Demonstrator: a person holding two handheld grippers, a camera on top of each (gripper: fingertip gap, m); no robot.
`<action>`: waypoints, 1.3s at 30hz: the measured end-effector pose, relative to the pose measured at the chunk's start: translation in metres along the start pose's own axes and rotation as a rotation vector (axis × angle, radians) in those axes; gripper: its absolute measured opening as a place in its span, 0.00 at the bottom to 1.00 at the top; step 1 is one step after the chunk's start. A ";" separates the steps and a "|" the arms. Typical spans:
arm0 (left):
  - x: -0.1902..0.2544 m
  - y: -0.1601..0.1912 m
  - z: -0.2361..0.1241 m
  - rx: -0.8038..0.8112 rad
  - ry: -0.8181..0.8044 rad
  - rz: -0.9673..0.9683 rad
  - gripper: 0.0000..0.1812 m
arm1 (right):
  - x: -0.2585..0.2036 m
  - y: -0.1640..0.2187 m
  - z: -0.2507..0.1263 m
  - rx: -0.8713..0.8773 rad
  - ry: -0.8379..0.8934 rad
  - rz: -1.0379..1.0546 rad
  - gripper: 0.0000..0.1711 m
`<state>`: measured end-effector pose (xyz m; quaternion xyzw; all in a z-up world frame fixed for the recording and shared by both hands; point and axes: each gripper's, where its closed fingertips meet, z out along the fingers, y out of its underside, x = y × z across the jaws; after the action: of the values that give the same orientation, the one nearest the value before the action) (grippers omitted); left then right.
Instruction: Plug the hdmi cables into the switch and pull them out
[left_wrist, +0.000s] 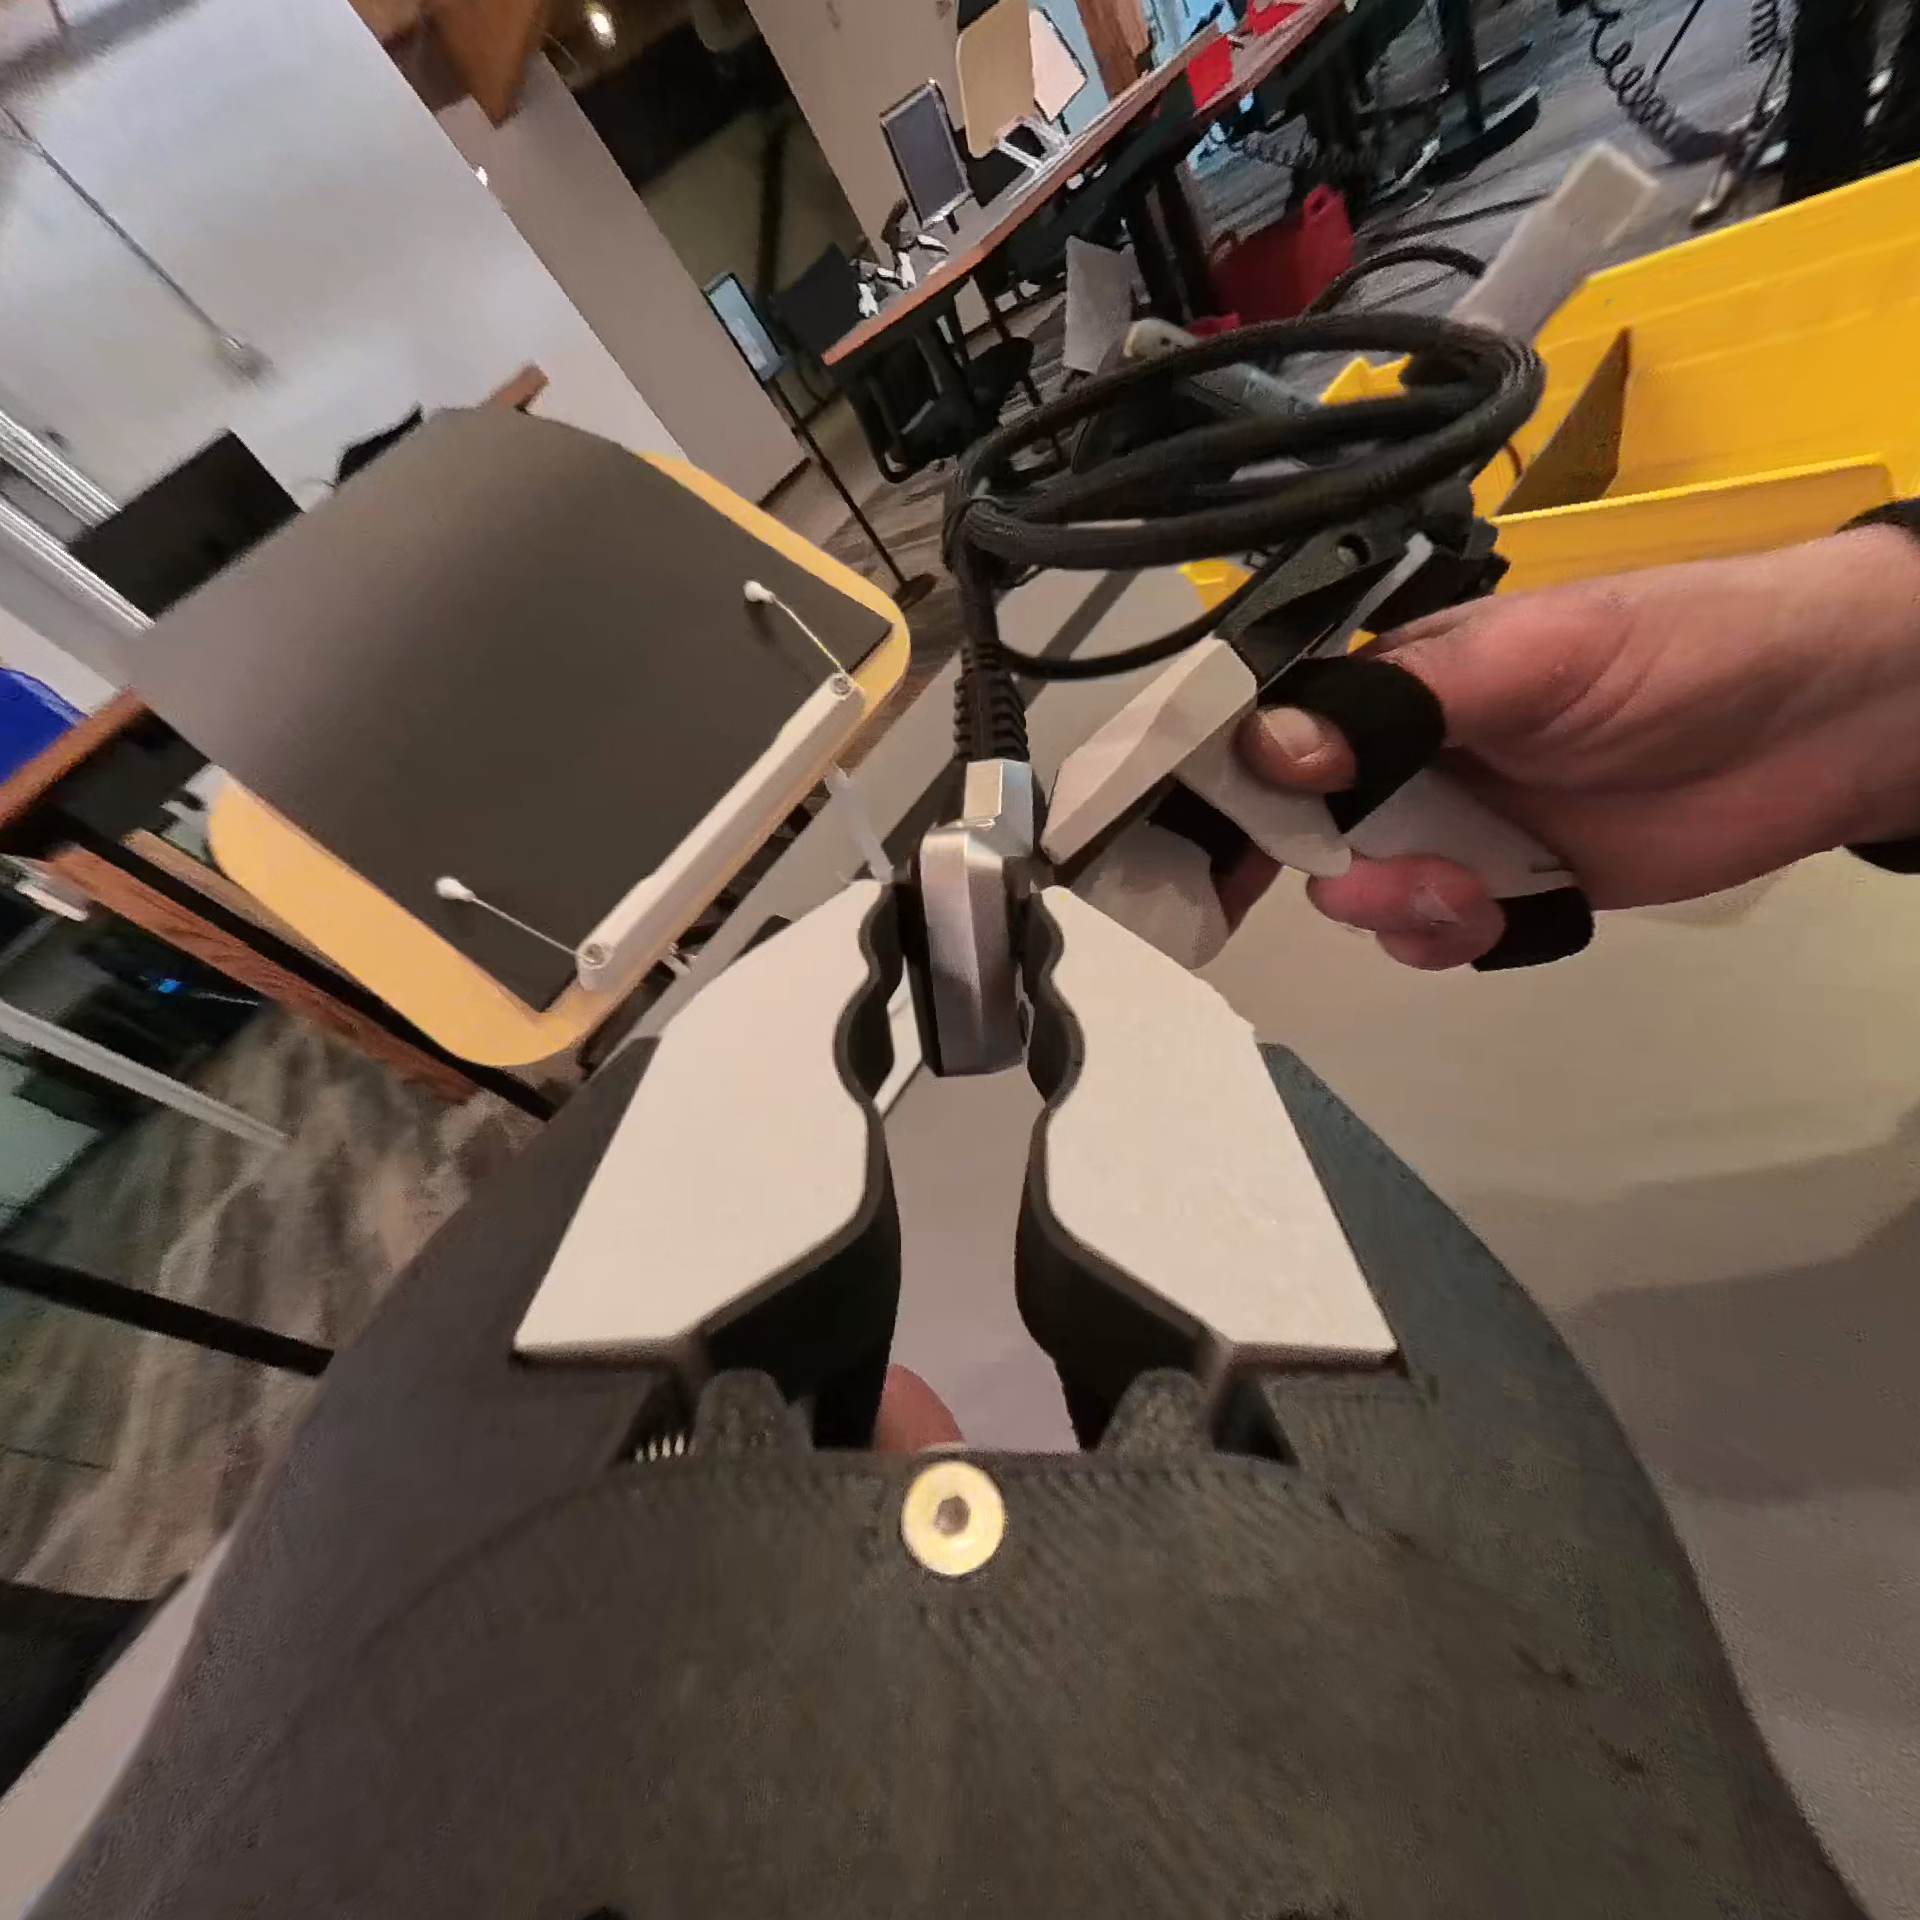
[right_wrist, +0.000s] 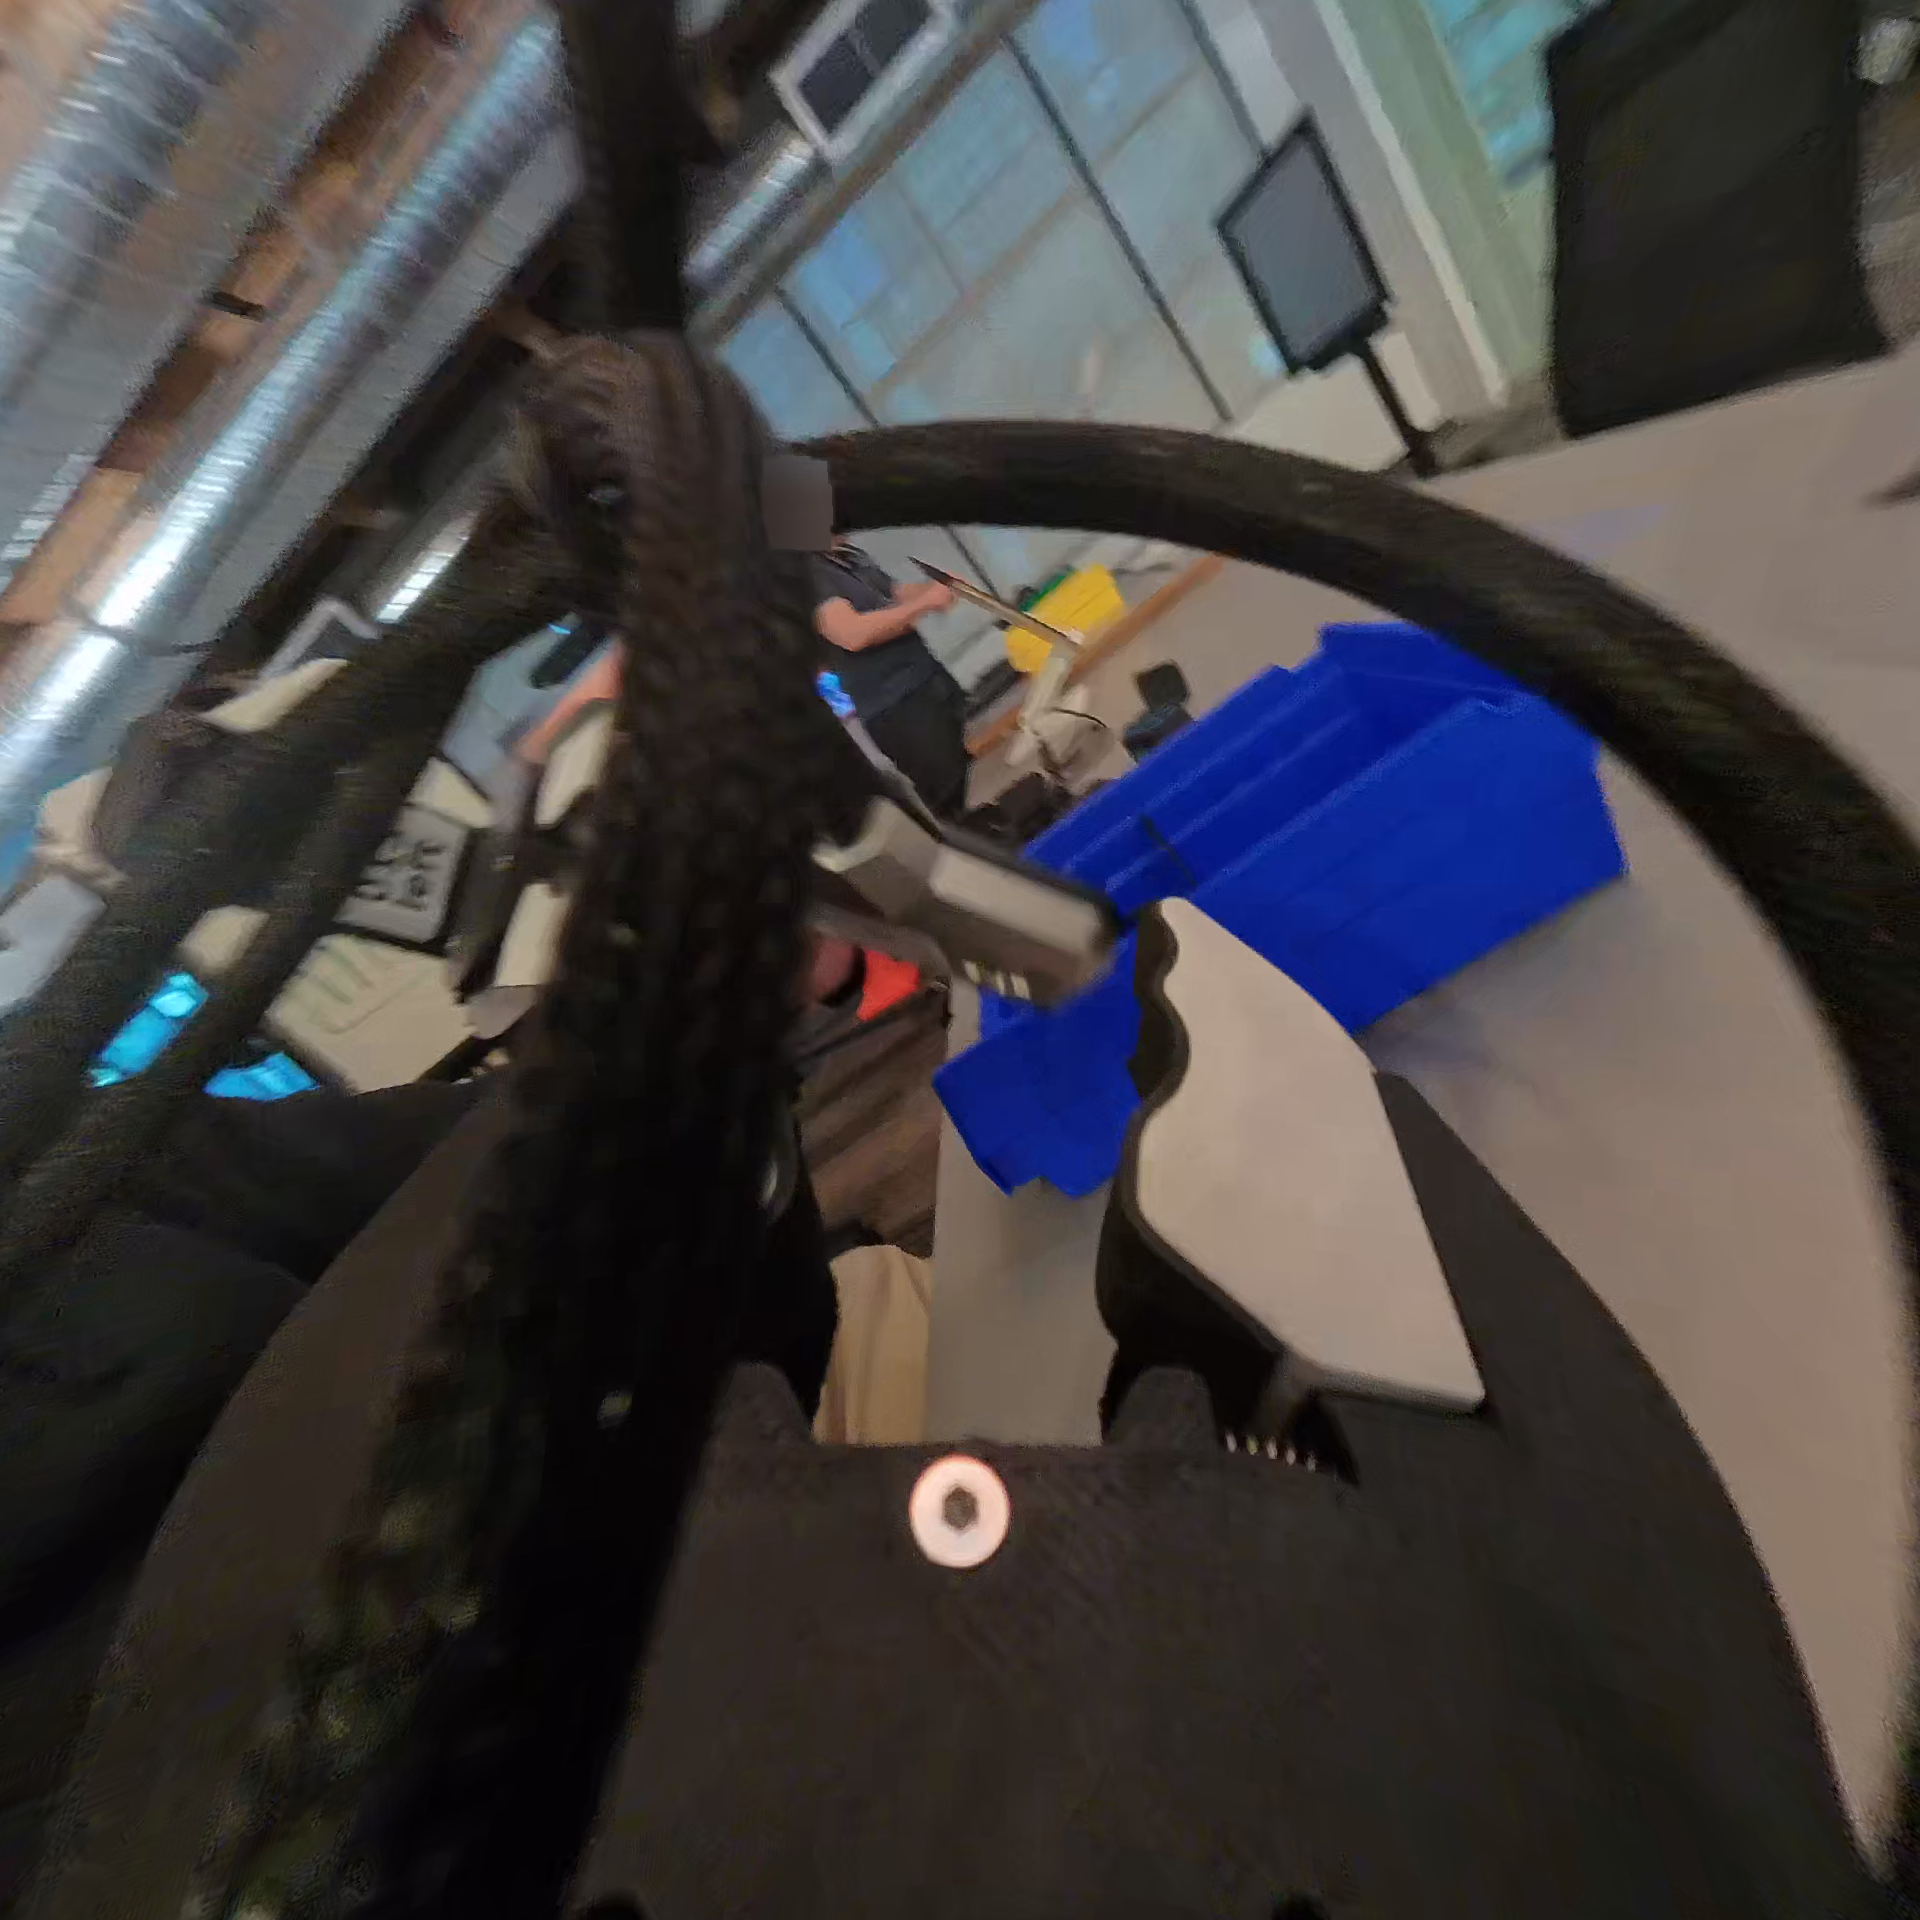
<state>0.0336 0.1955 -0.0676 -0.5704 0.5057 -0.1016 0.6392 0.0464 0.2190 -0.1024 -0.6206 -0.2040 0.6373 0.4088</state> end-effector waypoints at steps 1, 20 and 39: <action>-0.002 -0.001 -0.001 0.004 -0.031 0.036 0.11 | 0.006 0.002 -0.001 -0.017 0.038 0.006 0.38; -0.031 0.016 -0.002 -0.124 -0.296 0.610 0.11 | 0.106 0.053 -0.109 -0.583 0.762 0.010 0.34; 0.008 0.039 0.018 -0.177 -0.237 0.876 0.11 | 0.008 -0.026 -0.073 -0.575 0.678 -0.722 0.44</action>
<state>0.0332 0.2138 -0.1073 -0.3631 0.6290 0.2877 0.6242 0.1244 0.2226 -0.0985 -0.7675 -0.4257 0.1414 0.4580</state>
